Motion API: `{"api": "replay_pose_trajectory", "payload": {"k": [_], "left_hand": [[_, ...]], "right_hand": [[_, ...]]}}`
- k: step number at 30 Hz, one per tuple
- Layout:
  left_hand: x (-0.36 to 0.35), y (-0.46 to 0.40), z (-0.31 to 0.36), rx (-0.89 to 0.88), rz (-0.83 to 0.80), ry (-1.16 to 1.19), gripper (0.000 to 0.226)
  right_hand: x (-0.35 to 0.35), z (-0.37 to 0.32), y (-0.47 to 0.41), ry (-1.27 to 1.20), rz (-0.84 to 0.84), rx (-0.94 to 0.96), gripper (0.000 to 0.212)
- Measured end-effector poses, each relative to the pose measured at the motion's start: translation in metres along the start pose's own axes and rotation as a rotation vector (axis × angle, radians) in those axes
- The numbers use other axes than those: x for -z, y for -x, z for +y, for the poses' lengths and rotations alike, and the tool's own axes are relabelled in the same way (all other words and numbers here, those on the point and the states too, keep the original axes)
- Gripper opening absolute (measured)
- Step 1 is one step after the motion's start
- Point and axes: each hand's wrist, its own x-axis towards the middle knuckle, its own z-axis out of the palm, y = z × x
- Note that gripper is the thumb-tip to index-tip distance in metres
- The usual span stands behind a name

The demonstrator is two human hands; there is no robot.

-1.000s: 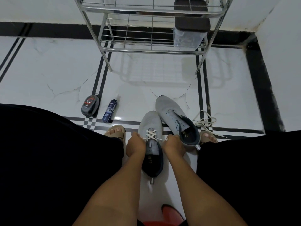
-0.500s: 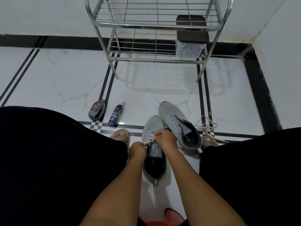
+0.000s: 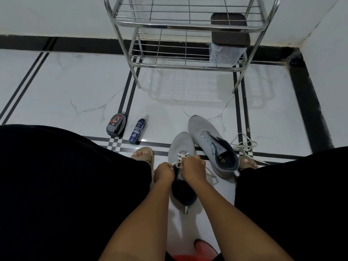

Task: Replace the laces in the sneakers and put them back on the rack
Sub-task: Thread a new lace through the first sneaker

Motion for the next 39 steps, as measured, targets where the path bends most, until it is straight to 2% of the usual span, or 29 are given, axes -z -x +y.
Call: {"api": "replay_pose_trajectory", "payload": {"k": [6, 9, 12, 16, 19, 21, 22, 24, 26, 28, 30, 32, 33, 34, 35, 36, 38, 39], "left_hand": [[0.0, 0.007, 0.003, -0.026, 0.047, -0.052, 0.022], [-0.001, 0.011, 0.006, -0.039, 0.068, -0.098, 0.024], [0.0, 0.01, 0.006, -0.007, 0.071, -0.036, 0.026], [0.0, 0.003, 0.005, -0.008, -0.005, 0.035, 0.007], [-0.003, 0.0, 0.005, -0.016, -0.04, -0.023, 0.01], [-0.008, -0.004, 0.006, -0.026, -0.042, -0.096, 0.022], [-0.008, -0.005, 0.008, -0.022, -0.039, -0.121, 0.029], [-0.009, -0.005, 0.01, 0.008, -0.001, -0.122, 0.036], [-0.006, 0.001, 0.01, 0.056, 0.102, 0.012, 0.032], [0.012, 0.005, 0.016, 0.118, 0.301, 0.371, 0.029], [0.048, -0.001, 0.027, 0.156, 0.464, 0.74, 0.03], [0.091, -0.006, 0.047, 0.097, 0.562, 1.022, 0.032], [0.111, -0.003, 0.059, 0.064, 0.648, 1.126, 0.037], [0.124, -0.001, 0.07, 0.041, 0.71, 1.131, 0.04], [0.133, 0.004, 0.081, 0.001, 0.718, 1.007, 0.042], [0.134, 0.007, 0.088, -0.046, 0.63, 0.748, 0.046], [0.109, 0.007, 0.086, -0.09, 0.275, 0.208, 0.047], [0.089, 0.004, 0.075, -0.066, 0.087, 0.031, 0.041]], "right_hand": [[0.001, -0.002, 0.001, 0.084, -0.031, 0.066, 0.015], [0.0, -0.004, 0.002, 0.142, 0.014, 0.113, 0.015], [-0.001, 0.0, 0.002, 0.046, 0.063, 0.084, 0.018], [-0.002, 0.004, 0.004, -0.152, 0.031, 0.028, 0.019], [-0.001, 0.008, 0.009, -0.259, 0.018, -0.031, 0.036], [-0.002, 0.012, 0.015, -0.148, 0.097, 0.02, 0.045], [-0.002, 0.014, 0.018, -0.075, 0.159, 0.014, 0.045], [-0.005, 0.022, 0.027, -0.04, 0.199, -0.161, 0.037], [-0.008, 0.034, 0.033, -0.192, 0.062, -0.413, 0.037], [-0.012, 0.045, 0.038, -0.358, -0.125, -0.539, 0.046], [-0.015, 0.049, 0.038, -0.398, -0.203, -0.524, 0.046], [-0.014, 0.049, 0.037, -0.405, -0.206, -0.519, 0.043], [-0.013, 0.047, 0.035, -0.414, -0.2, -0.519, 0.043], [-0.011, 0.045, 0.033, -0.422, -0.19, -0.51, 0.042], [-0.009, 0.043, 0.031, -0.426, -0.169, -0.48, 0.041], [-0.006, 0.04, 0.029, -0.427, -0.148, -0.436, 0.038], [0.0, 0.036, 0.024, -0.394, -0.105, -0.34, 0.028], [0.001, 0.034, 0.021, -0.366, -0.089, -0.305, 0.025]]}}
